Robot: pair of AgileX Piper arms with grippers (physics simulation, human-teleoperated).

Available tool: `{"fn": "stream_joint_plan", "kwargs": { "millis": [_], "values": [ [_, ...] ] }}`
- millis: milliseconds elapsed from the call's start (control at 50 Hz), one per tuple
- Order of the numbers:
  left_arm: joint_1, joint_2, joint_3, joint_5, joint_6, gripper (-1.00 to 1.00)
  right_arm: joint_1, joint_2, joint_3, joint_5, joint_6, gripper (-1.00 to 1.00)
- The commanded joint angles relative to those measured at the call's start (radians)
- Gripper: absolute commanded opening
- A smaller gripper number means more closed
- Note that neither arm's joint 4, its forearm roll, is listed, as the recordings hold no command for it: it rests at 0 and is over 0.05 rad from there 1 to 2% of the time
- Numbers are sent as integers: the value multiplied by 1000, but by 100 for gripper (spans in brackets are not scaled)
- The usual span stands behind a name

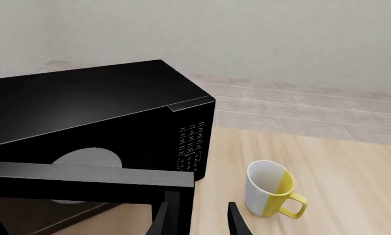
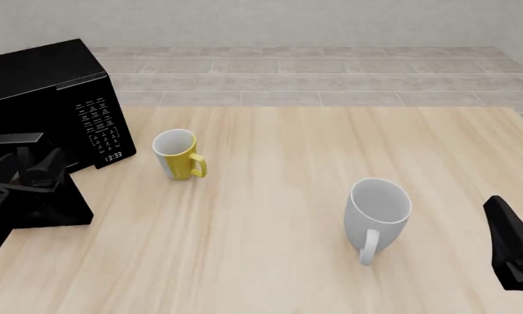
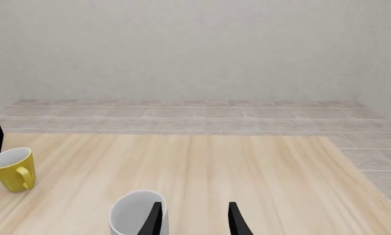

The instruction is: Close the microwave.

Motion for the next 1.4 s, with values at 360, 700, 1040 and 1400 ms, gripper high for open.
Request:
{"fn": "stream_joint_plan", "kwargs": {
  "millis": [360,700,1040,1400],
  "values": [
    [46,191,-144,93,20,100,15,-13,-4,14,-5,100],
    [64,285,-230,99,15,100,23,-8,-2,8,-10,100],
    [82,374,-366,170,39,100,38,-12,-3,13,-15,100],
    [116,450,-453,192,28,100,39,-15,-7,17,-11,100]
  ]
}}
